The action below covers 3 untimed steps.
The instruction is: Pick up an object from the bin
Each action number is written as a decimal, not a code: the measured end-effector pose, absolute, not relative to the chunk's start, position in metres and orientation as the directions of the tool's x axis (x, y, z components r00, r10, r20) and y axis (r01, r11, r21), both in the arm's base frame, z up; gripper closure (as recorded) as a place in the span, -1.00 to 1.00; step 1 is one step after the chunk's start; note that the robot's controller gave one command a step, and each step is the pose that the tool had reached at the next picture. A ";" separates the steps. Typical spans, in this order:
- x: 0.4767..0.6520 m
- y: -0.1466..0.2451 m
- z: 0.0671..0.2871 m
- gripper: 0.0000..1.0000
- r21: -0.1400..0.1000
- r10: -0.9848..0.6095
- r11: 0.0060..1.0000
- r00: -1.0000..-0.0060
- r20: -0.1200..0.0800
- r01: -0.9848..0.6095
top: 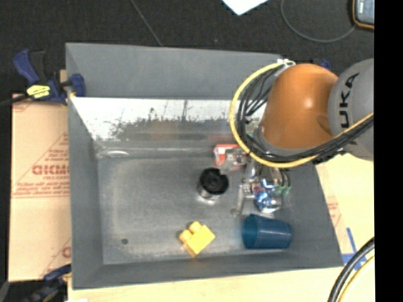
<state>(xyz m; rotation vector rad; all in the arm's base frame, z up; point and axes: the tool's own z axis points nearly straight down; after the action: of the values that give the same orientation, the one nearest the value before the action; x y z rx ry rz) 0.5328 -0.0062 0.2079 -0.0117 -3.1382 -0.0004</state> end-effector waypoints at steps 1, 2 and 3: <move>0.534 -0.006 0.211 -1.00 0.000 0.007 1.000 -1.000 -0.003 0.007; 0.477 0.030 0.070 -1.00 -0.001 -0.101 0.995 -0.995 -0.025 -0.101; 0.508 0.036 0.071 -1.00 0.000 0.043 0.999 -0.999 -0.021 0.043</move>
Offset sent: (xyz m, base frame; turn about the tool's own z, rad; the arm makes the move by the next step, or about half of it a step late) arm -0.0615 0.0367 -0.1379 -0.1142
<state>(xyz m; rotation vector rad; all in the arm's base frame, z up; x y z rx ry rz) 0.5082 0.0358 0.0710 -0.0682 -3.1614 0.0001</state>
